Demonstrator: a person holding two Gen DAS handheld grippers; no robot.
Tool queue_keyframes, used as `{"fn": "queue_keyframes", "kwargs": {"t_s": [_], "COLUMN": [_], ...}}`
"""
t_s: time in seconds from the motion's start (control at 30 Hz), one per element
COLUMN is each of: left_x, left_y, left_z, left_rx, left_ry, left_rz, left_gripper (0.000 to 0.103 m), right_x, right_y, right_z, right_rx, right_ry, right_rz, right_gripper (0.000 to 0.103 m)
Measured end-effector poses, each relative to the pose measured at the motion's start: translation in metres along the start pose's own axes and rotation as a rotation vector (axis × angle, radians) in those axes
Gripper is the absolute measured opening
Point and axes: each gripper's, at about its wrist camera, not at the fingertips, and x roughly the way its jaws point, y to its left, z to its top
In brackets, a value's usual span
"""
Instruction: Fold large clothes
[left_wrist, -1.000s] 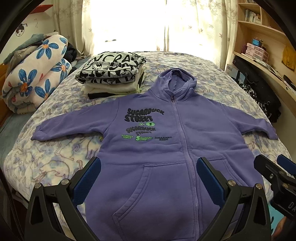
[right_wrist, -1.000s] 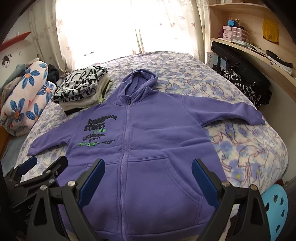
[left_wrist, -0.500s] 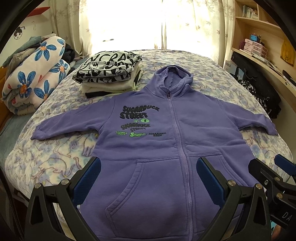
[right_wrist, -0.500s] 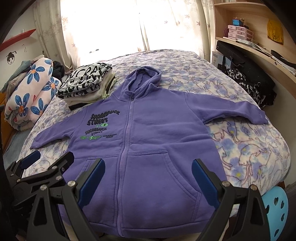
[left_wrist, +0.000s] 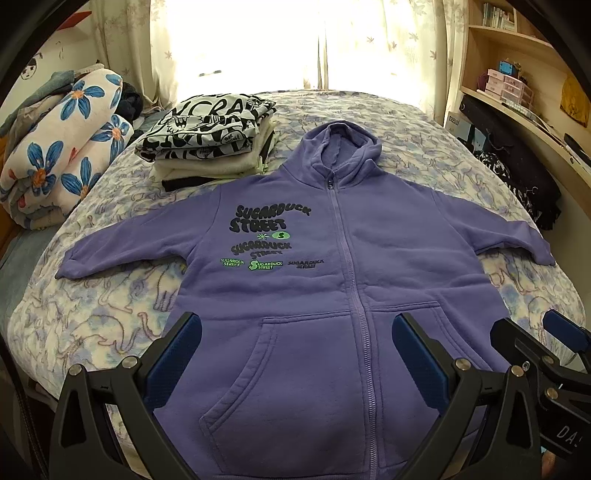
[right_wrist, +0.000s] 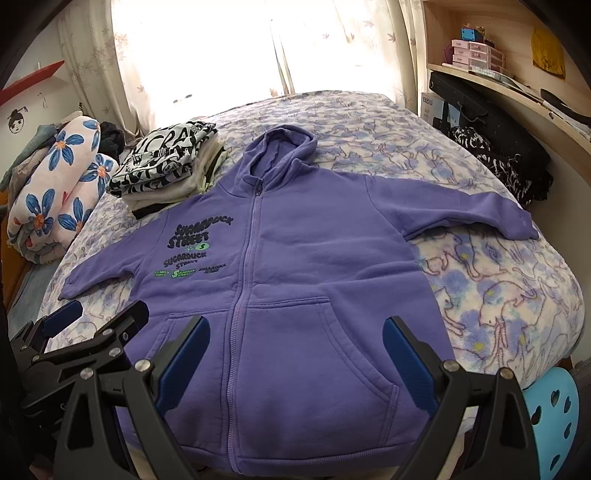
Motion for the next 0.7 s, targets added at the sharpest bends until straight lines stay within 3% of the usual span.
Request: {"fn": "queue_keyframes", "kwargs": {"t_s": [0.37, 0.7], "left_x": [0.007, 0.004], "left_y": [0.003, -0.003], "left_z": [0.006, 0.026], "left_rx": [-0.005, -0.018], "left_ry": [0.004, -0.021], "left_rz": [0.005, 0.006], "left_gripper": [0.102, 0.102], "right_x": [0.005, -0.007], "right_y": [-0.002, -0.024], "right_z": [0.006, 0.033], "right_rx": [-0.008, 0.02], "right_ry": [0.003, -0.088], "right_rz": [-0.01, 0.022], "right_gripper": [0.095, 0.095]}}
